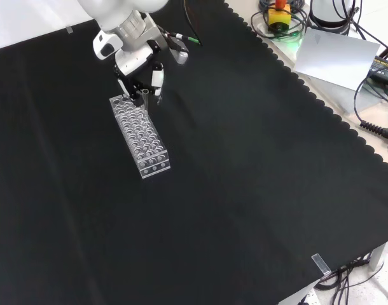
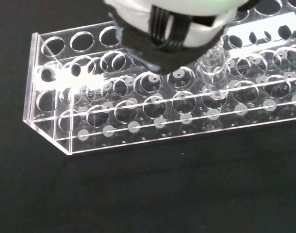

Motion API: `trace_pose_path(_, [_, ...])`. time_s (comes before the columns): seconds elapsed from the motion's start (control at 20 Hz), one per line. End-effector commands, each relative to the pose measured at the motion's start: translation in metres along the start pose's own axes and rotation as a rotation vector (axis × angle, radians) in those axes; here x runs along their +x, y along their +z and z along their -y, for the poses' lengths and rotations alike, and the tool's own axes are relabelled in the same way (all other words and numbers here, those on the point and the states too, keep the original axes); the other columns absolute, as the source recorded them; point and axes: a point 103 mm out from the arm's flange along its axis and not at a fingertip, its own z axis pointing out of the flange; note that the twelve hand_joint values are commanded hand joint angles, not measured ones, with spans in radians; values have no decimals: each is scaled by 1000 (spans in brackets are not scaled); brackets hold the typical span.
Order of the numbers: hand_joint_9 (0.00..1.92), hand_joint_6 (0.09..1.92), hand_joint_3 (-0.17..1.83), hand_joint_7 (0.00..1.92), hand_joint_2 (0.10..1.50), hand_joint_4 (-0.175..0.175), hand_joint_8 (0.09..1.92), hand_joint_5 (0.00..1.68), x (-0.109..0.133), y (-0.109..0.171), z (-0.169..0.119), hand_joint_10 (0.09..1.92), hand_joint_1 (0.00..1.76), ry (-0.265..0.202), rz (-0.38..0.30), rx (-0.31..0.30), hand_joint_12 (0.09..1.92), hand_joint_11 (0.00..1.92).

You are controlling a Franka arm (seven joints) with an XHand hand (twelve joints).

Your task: Put the test tube back in the rack.

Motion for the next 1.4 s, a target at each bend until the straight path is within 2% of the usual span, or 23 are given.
trace_pose_path(0.05, [1491, 92, 293, 1860, 773, -175, 157, 1489, 5, 2, -6, 155, 1433, 1, 8, 0, 902, 1241])
trace_pose_path(0.7, [1491, 92, 292, 1860, 774, -175, 155, 1489, -10, -3, -11, 154, 1433, 23, -2, -3, 902, 1241])
trace_pose_path(1.4, [1492, 91, 291, 1861, 774, -175, 153, 1489, -3, 13, -10, 154, 1432, 13, -7, 29, 903, 1242])
